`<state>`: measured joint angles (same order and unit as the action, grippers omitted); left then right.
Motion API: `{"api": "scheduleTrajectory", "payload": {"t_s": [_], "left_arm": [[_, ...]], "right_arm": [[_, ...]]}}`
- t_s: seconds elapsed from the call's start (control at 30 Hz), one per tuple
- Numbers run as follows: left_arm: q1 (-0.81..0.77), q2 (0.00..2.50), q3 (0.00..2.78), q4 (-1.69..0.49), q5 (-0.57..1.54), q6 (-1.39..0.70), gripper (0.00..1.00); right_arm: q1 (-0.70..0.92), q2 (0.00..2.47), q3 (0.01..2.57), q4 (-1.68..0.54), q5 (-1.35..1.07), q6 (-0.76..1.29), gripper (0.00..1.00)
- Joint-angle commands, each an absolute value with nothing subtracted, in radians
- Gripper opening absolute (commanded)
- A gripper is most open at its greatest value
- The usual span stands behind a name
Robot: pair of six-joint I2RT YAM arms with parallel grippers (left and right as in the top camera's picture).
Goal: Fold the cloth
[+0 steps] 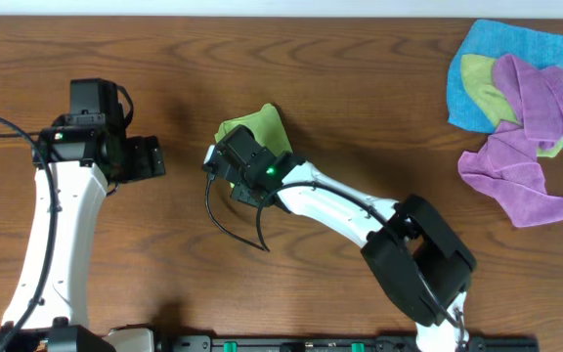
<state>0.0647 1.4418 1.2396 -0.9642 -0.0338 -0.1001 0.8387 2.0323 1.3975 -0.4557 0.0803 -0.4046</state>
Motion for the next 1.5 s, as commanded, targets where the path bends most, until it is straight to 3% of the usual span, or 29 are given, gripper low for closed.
{"api": "scheduleTrajectory", "payload": {"t_s": [0.0, 0.67, 1.47], "left_arm": [[0.069, 1.444, 1.229, -0.962, -0.033, -0.093, 0.95], [0.069, 1.444, 1.229, -0.958, -0.033, -0.093, 0.95], [0.069, 1.444, 1.229, -0.952, -0.033, -0.093, 0.95]], "right_arm": [[0.857, 2.001, 1.414, -0.461, 0.071, -0.389, 0.02], [0.86, 1.953, 1.414, -0.44, 0.203, -0.389, 0.01], [0.874, 1.947, 1.413, -0.483, 0.096, -0.31, 0.02]]}}
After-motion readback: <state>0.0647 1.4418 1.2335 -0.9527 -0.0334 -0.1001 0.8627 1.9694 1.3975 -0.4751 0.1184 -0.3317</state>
